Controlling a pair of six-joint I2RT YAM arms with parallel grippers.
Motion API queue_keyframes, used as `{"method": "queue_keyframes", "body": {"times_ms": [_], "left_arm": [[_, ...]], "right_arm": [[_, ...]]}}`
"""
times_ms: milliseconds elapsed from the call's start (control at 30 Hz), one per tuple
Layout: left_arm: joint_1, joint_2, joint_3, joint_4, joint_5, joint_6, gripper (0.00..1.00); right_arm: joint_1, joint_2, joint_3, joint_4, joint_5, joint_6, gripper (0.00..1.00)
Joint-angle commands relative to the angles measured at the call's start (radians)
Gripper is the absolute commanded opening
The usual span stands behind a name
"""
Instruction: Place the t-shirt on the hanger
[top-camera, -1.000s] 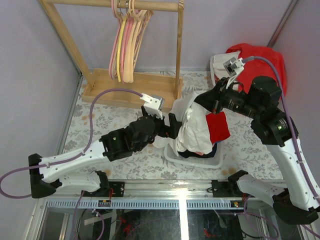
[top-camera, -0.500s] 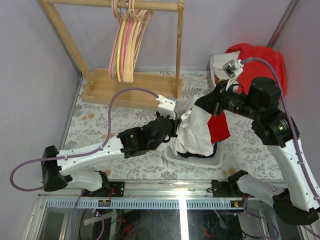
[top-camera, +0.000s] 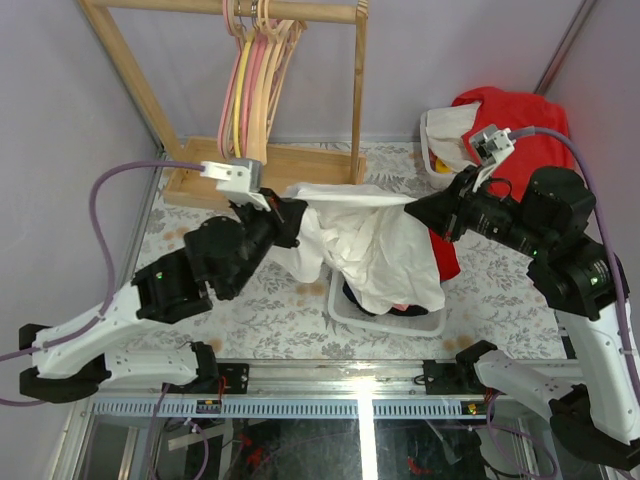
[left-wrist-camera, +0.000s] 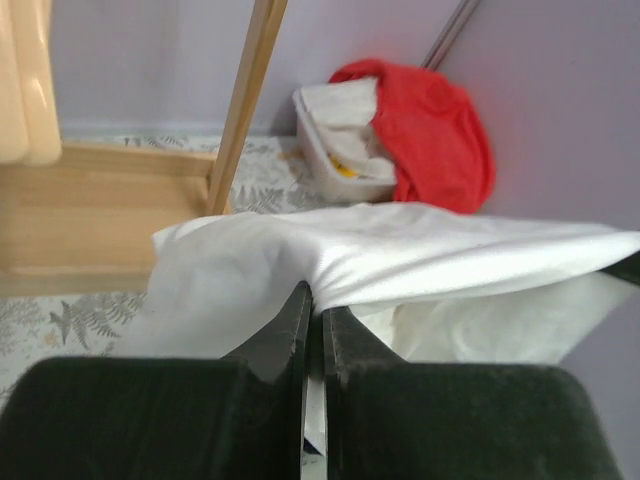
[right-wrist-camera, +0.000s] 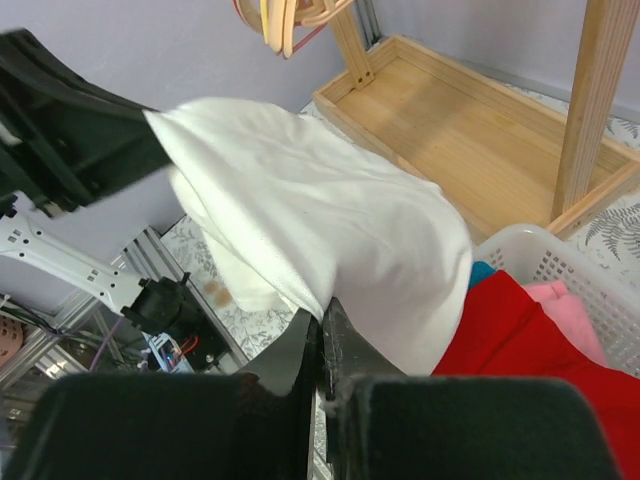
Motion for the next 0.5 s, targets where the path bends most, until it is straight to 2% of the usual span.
{"method": "queue_keyframes", "body": {"times_ms": [0, 233, 467], "left_arm": [[-0.001, -0.051, 0.089, -0.04, -0.089, 0.053, 0.0], [-0.001, -0.005, 0.281, -0.06, -0.086, 0.156, 0.0], [-0.001, 0.025, 0.39, -0.06, -0.089, 0.209, 0.0]], "right_arm": [[-0.001, -0.033, 0.11, -0.061, 0.057, -0.023, 0.0], [-0.001, -0.008, 0.231, -0.109, 0.103, -0.031, 0.0], [0.0, 0.05, 0.411, -0.155, 0.095, -0.044, 0.0]]}}
